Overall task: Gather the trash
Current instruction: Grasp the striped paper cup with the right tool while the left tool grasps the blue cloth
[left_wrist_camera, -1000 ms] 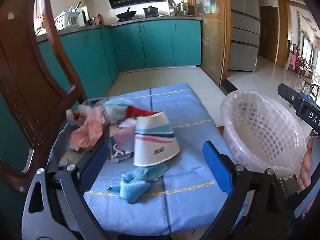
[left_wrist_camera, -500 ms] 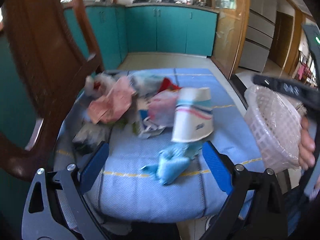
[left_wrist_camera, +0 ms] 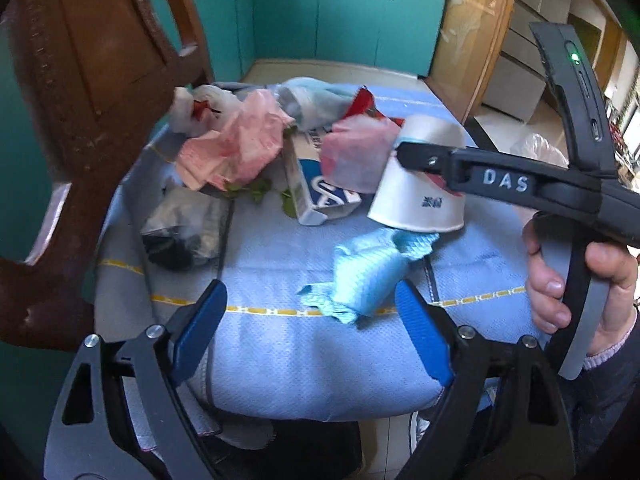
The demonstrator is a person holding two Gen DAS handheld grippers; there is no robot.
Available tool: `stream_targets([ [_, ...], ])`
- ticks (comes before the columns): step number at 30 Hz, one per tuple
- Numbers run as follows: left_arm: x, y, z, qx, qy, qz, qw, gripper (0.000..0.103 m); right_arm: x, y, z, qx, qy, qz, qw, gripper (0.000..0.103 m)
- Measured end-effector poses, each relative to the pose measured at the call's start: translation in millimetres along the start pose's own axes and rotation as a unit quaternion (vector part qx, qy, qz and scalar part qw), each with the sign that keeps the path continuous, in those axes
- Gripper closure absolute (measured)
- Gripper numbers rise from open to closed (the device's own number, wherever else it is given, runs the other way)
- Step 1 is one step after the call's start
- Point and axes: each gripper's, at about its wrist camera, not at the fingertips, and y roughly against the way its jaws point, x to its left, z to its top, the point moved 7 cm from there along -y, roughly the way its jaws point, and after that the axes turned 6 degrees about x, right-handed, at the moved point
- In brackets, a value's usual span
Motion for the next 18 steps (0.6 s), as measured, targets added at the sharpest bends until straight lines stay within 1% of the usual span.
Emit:
stream_targets([
  [1,-2.4,-1.1,0.6,0.002,-0.003,-0.002,1.0000,0.017,0.6,-1.4,-2.4,0.004,0.003,0.002,1.000,0.037],
  [6,-11.6,-8.4,8.1,0.005,-0.014,-0.010,0.9998,0.017,-1.9,1.6,-7.9,0.009,0.001,0.022,1.000,0.038],
  [9,-21.8,-15.8,12.2,0.014,-0.028,-0.026,0.9992,0.017,-14.1,12.5,-8.8,-0.001,-0.009,0.015,1.000,0.038],
  [11,-30.9,-20.1,14.4,0.012,-0.043,-0.032,0.9985,0.017,-21.9,20.8,-8.1,-0.015,-0.012,0.011,1.000,0.038],
  [14,-41.1,-29.4,12.6,0.015,-0.059,-0.029,0.9977,0.018,-27.2,31.6,-7.6,-0.031,-0.009,0.009,0.999,0.037],
  [15,-43.6,-32.3,11.0,0.019,-0.061,-0.031,0.9975,0.029,-27.4,34.0,-7.5,-0.036,-0.008,0.009,0.999,0.037],
  [16,-46.7,-36.3,8.0,0.027,-0.064,-0.035,0.9970,0.036,-27.2,35.6,-7.4,-0.039,-0.007,0.009,0.999,0.037],
  [18,-50.0,-41.3,3.9,0.036,-0.072,-0.033,0.9962,0.058,-25.4,38.0,-7.1,-0.044,-0.003,0.011,0.999,0.037],
])
